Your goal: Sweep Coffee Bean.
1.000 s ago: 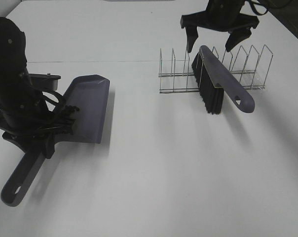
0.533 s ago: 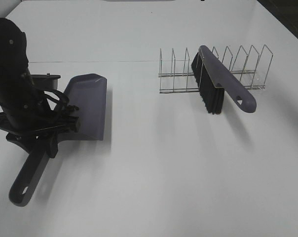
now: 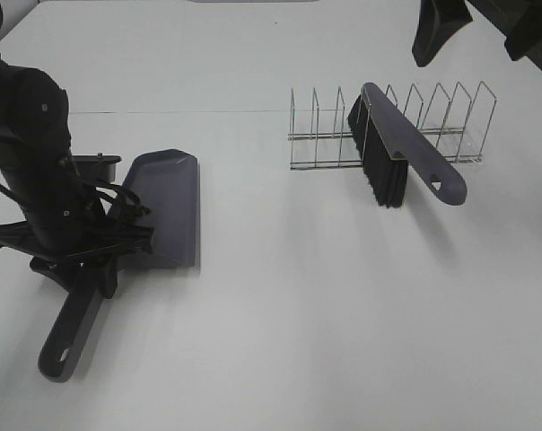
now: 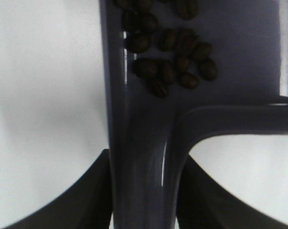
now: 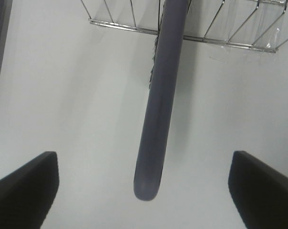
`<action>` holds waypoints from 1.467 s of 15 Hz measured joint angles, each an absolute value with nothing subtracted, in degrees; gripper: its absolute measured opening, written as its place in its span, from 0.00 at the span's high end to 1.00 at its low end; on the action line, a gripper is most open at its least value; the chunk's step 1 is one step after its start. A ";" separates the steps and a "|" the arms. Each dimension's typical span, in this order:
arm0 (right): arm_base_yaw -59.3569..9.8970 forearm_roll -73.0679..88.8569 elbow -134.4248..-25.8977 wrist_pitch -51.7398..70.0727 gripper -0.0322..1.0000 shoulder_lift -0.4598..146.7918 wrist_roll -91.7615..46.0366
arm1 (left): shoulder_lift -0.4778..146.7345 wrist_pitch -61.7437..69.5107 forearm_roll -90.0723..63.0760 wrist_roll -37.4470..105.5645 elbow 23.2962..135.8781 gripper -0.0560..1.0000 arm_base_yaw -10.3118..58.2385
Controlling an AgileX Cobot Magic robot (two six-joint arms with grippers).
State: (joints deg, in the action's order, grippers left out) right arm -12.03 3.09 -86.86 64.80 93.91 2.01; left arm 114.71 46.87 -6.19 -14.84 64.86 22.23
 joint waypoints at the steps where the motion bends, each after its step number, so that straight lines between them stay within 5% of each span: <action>1: -12.03 3.09 -84.80 64.06 0.17 92.48 2.01 | 115.11 46.35 -6.25 -14.84 64.86 0.63 22.23; 4: -12.03 3.09 -72.94 60.56 0.17 84.22 2.01 | 117.28 44.18 -7.05 -17.48 65.09 0.63 22.23; 9: -12.03 3.09 -69.50 60.05 0.17 80.39 2.01 | 117.34 42.80 -7.05 -17.42 65.15 0.63 22.23; 13: -12.03 3.78 -69.39 59.13 0.17 80.33 2.06 | 115.74 42.34 -5.10 -17.19 65.15 0.24 22.23; 22: -12.03 3.04 -69.39 59.13 0.17 80.33 2.01 | 92.13 46.47 3.50 -16.84 65.15 0.18 20.17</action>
